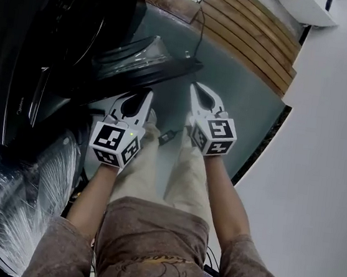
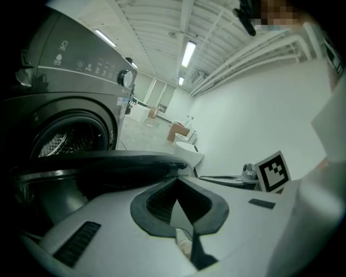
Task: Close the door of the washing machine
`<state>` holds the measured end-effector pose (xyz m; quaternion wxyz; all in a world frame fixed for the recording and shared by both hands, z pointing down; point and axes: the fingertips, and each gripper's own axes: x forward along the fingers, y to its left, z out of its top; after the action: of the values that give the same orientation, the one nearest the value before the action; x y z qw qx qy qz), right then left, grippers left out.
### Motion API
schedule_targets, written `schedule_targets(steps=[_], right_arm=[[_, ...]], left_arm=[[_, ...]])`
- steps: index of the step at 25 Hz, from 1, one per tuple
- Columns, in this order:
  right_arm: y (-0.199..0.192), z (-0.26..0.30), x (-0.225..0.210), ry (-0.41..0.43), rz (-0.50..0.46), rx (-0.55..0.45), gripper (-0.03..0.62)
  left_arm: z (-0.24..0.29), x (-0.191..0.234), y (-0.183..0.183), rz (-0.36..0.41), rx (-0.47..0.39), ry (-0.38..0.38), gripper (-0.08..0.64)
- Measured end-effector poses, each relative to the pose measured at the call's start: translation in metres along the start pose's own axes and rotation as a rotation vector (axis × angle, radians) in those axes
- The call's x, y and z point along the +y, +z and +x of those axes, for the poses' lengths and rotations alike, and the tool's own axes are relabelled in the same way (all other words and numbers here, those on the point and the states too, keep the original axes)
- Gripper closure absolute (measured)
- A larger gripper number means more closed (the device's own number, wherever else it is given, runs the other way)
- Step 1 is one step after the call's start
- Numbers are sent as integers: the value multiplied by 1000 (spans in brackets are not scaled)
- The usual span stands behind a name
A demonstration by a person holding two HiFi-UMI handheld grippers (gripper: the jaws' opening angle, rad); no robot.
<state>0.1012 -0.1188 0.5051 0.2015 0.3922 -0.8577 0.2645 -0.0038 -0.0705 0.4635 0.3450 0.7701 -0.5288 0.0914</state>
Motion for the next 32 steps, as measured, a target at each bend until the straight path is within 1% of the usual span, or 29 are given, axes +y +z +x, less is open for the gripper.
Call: schedule_targets(steps=[5, 8, 11, 15, 19, 22, 26, 29, 32], right_arm=[[21, 30, -5, 105, -57, 30, 600], [30, 50, -2, 187, -96, 61, 600], [40, 66, 0, 280, -147, 101, 600], [52, 81, 0, 367, -202, 137, 600], [64, 98, 3, 444, -257, 162, 600], [73, 112, 3, 472, -274, 159, 600], [81, 130, 7, 482, -292, 159, 600], [85, 141, 14, 479, -293, 172, 600], [98, 155, 15, 467, -297, 168, 600]], left_arm=[[11, 10, 16, -43, -33, 97, 558], [15, 18, 22, -84, -59, 182, 558], [18, 24, 29, -140, -106, 282, 558], [21, 38, 38, -182, -174, 386, 558], [22, 53, 46, -258, -252, 482, 558], [25, 62, 53, -290, -287, 519, 558], [21, 78, 56, -331, -325, 541, 558], [18, 86, 58, -323, -323, 547, 558], [20, 96, 67, -317, -331, 549, 558]])
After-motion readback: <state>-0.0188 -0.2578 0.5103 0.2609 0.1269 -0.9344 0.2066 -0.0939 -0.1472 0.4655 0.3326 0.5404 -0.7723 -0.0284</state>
